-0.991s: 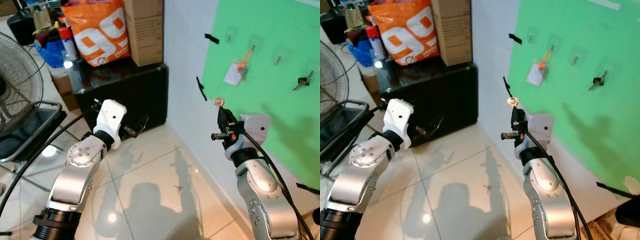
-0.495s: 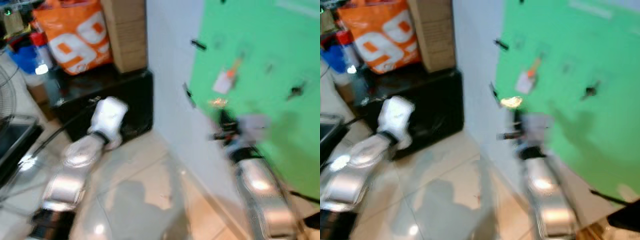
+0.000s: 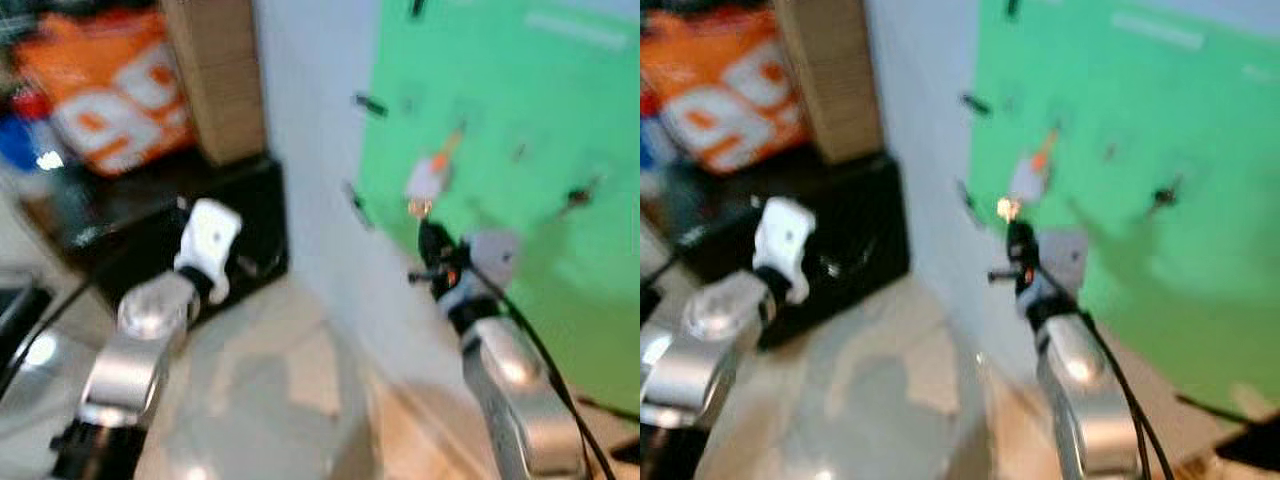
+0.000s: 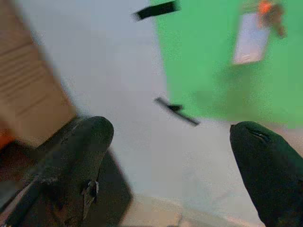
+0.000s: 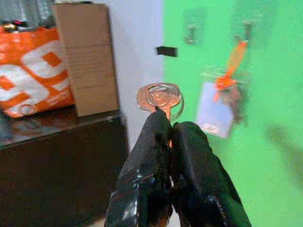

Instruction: Hang keys on a hook

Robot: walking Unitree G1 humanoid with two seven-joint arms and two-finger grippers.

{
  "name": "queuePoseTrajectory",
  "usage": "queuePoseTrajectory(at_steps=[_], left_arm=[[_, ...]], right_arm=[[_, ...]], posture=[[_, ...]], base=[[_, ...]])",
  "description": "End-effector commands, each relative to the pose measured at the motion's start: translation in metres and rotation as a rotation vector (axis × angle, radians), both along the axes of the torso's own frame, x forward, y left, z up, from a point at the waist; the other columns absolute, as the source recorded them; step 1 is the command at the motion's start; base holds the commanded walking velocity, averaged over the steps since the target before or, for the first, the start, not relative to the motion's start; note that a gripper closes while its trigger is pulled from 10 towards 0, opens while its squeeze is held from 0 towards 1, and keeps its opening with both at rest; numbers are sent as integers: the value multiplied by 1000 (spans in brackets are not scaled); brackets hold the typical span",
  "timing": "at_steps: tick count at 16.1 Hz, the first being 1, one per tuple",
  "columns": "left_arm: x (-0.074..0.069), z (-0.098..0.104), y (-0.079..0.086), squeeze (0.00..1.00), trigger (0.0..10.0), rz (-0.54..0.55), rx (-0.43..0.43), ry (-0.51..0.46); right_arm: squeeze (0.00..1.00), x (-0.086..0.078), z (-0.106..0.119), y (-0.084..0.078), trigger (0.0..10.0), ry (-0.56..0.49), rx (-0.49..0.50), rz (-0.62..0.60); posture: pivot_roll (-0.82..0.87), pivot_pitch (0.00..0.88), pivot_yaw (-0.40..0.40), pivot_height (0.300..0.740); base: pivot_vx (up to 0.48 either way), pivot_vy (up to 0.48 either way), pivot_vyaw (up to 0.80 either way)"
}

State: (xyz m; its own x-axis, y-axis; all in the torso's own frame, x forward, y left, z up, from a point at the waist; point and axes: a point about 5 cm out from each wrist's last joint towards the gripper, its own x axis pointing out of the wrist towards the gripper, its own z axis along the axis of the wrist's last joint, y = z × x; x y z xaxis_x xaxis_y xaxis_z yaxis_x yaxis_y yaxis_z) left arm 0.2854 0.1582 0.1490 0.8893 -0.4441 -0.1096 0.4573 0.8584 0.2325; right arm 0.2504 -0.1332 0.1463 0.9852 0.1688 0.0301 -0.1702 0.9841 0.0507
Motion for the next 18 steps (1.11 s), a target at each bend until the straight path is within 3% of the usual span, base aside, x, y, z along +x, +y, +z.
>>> queuePoseTrajectory(at_steps=[1, 7, 14, 18], left_arm=[[0, 3, -9, 0, 10000, -41, -7, -5], [-1, 3, -11, 0, 10000, -75, 8, 8], [-8, 2, -11, 0, 10000, -224, 53, 45], [-17, -2, -13, 0, 10000, -344, 79, 112]], right_arm=[[0, -1, 4, -8, 10000, -16, -16, -28], [0, 0, 7, -7, 10000, -31, -23, -15], [0, 0, 12, -7, 10000, -50, -22, 0], [0, 3, 20, -6, 10000, -69, -25, 11]], posture=[[-112, 0, 41, 732], [-109, 0, 34, 732], [-114, 0, 23, 732], [-117, 0, 22, 732]], base=[[330, 0, -563], [326, 0, 0], [0, 0, 0], [0, 0, 0]])
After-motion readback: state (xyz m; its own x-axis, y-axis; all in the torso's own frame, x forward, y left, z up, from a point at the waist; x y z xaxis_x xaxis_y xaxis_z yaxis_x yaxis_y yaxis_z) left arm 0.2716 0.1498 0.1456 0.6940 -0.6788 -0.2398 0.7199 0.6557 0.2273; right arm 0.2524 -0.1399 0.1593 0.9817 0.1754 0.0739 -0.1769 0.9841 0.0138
